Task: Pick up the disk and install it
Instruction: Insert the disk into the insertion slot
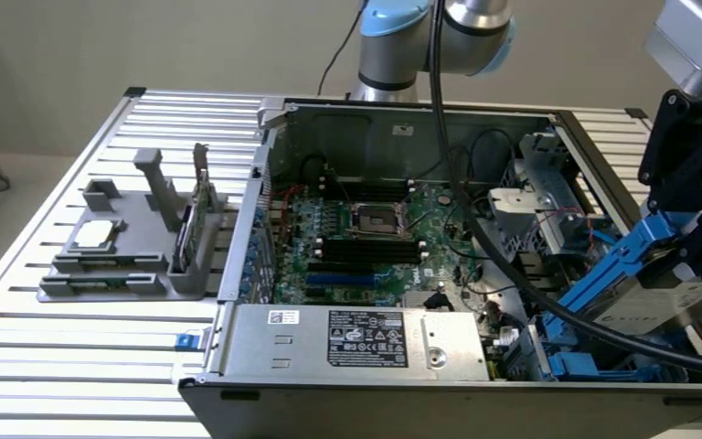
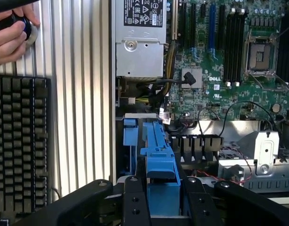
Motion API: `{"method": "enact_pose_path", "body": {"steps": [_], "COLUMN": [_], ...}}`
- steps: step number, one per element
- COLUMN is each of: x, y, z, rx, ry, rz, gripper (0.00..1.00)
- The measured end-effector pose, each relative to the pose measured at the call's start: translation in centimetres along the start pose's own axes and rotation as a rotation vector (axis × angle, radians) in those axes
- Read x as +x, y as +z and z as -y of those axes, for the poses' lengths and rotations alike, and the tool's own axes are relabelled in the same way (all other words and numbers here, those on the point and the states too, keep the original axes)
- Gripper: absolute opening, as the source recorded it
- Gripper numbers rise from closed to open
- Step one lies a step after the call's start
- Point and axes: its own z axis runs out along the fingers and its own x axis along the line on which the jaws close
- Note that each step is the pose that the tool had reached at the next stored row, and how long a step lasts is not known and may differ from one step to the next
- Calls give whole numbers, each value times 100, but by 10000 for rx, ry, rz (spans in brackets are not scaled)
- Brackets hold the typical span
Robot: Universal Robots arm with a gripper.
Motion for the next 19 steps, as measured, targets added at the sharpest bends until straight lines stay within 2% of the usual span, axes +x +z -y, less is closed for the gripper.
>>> {"method": "enact_pose_path", "body": {"steps": [9,19], "x": [5,10], "y": [65,112], "z": [-13,-54], "rx": [66,70], "ry": [-16,-40], "rz": [0,5], "gripper": [33,33]}}
